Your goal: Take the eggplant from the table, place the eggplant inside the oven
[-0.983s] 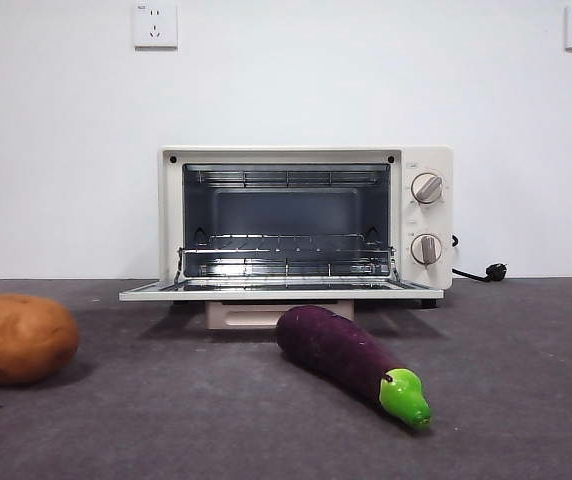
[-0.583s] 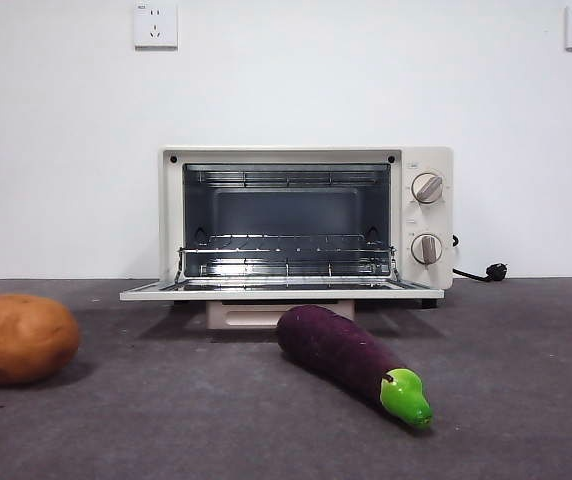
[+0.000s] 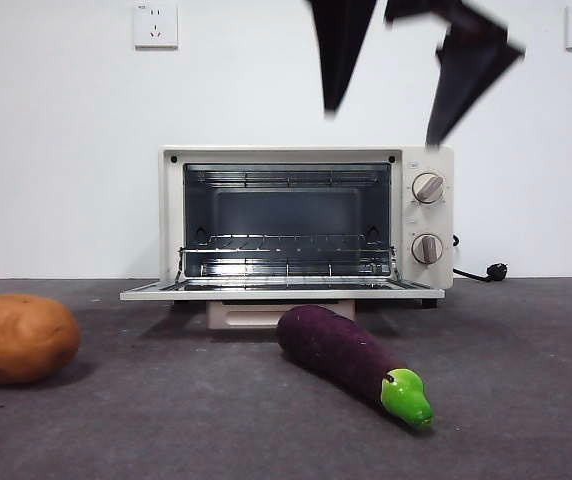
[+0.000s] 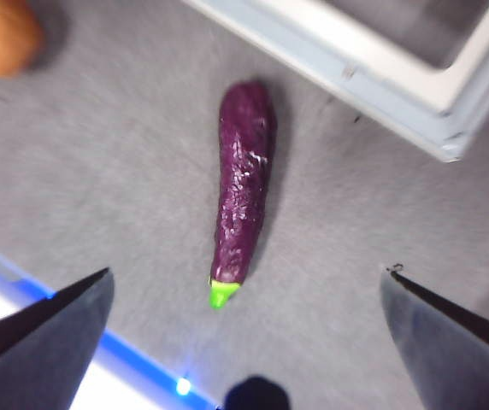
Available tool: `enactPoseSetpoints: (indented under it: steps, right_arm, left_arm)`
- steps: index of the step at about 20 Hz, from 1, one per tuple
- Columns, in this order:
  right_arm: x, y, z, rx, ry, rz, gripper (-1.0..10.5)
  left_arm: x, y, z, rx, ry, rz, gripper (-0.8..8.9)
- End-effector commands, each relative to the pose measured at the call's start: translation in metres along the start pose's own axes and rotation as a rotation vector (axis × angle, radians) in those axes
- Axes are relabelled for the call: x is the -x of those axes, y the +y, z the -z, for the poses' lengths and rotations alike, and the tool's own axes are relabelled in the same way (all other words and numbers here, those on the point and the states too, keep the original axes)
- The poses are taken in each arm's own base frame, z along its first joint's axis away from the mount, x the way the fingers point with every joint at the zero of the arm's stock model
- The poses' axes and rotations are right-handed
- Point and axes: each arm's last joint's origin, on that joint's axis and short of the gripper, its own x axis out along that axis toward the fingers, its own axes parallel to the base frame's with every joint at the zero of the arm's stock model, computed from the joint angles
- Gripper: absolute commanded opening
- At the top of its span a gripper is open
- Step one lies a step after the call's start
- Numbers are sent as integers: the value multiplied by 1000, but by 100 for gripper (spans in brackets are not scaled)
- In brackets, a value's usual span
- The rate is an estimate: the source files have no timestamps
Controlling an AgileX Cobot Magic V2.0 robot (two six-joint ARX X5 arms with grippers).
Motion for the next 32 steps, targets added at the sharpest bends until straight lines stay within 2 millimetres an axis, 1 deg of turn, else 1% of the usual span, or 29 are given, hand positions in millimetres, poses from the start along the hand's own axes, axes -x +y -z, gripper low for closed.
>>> enactPoseSetpoints:
  steps: [1,5,7,9,13,15,17,20,23,25,26,27,28,32]
  right_arm:
    - [-36,4,8,-31,33,-4,562]
    - [-80,8,28,-50,61,-7,562]
    - [-95,11,35,-64,54,-14,562]
    - [-106,12,41,-83,41,-30,562]
    - [-122,12,51,-104,41,-34,562]
    - [-126,11,54,-122,39,-34,560]
    - [-129,11,56,-123,35,-35,524]
    - [-133,11,58,-147,21,-38,522]
    - [-138,10,62,-154,28,-36,432]
    - [-139,10,63,-155,24,-33,422]
    - [-139,10,62,-154,17,-35,336]
    - [-139,10,62,-154,10,-36,214]
    - [-139,10,61,-153,5,-37,158]
    - [-139,10,61,-169,1,-38,153]
  left_arm:
    - [1,1,0,-18,-3,-10,-6]
    - [0,0,0,-18,-1,-6,-6]
    - [-1,0,0,-18,1,-6,-6]
    - [-2,0,0,-19,6,-4,-6]
    - [-3,0,1,-19,8,-4,-6]
    - [-3,0,1,-19,8,-3,-6]
    - [-3,0,1,-19,7,-4,-6]
    - [-3,0,1,-19,7,-3,-6]
    - [-3,0,1,-19,7,-3,-6]
    - [-3,0,1,-19,7,-4,-6]
    - [-3,0,1,-19,7,-3,-6]
    - [-3,0,1,-19,7,-3,-6]
    - [-3,0,1,-19,8,-3,-6]
    - [-3,0,1,-20,13,-3,-6]
